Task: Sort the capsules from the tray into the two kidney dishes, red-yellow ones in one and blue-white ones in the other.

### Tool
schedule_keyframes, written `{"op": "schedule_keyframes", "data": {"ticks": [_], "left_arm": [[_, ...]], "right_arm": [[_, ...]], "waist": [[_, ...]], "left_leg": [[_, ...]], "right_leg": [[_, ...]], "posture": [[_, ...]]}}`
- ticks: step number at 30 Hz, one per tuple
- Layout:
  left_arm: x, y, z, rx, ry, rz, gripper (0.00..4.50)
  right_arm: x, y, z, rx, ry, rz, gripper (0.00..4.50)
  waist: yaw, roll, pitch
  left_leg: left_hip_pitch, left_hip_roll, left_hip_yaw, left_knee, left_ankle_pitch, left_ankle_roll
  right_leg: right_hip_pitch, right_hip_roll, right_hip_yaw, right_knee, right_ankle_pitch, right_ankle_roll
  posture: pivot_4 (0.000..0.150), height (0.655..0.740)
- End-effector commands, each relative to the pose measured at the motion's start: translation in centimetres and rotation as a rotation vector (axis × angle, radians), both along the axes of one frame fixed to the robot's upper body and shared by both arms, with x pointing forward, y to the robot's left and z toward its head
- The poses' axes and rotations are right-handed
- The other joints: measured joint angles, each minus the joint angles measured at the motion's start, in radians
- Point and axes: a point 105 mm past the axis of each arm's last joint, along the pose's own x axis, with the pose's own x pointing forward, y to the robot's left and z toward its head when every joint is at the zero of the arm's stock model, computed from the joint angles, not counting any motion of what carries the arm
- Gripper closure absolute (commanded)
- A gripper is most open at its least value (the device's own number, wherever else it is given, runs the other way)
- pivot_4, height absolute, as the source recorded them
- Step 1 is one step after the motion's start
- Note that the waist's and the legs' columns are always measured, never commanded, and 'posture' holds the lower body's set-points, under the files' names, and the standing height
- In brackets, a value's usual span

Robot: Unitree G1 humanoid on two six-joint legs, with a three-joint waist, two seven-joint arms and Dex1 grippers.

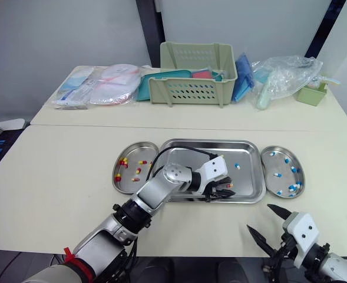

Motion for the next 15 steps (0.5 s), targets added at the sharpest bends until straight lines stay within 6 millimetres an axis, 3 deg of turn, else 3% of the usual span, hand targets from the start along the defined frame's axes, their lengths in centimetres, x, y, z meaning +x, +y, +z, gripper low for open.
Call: {"op": "schedule_keyframes", "data": {"ticks": [1,3,10,15], "left_arm": [[-0.4,-0.7,0.2,0.012,-0.021,-0.040,2.26],[-0.4,-0.7,-0.1,0.027,-0.014,-0.042,2.26],[-0.6,-0.4,-0.9,0.055,0.003,-0.046,4.40],[-0.4,-0.4,-0.2,0.026,-0.008,-0.047,4.46]], "right_arm": [[-0.2,0.3,0.5,0.007,-0.030,0.009,0.00],[-0.2,0.3,0.5,0.011,-0.029,0.004,0.00],[-0.2,0.6,0.7,0.011,-0.032,0.006,0.00],[0.2,0.9,1.0,0.004,-0.039,0.018,0.00]], "waist": [[0.000,0.000,0.000],[0.000,0.000,0.000],[0.000,0.000,0.000],[0.000,0.000,0.000]], "left_leg": [[0.000,0.000,0.000,0.000,0.000,0.000],[0.000,0.000,0.000,0.000,0.000,0.000],[0.000,0.000,0.000,0.000,0.000,0.000],[0.000,0.000,0.000,0.000,0.000,0.000]], "right_leg": [[0.000,0.000,0.000,0.000,0.000,0.000],[0.000,0.000,0.000,0.000,0.000,0.000],[0.000,0.000,0.000,0.000,0.000,0.000],[0.000,0.000,0.000,0.000,0.000,0.000]], "posture": [[0.150,0.7400],[0.150,0.7400],[0.150,0.7400],[0.150,0.7400]]}}
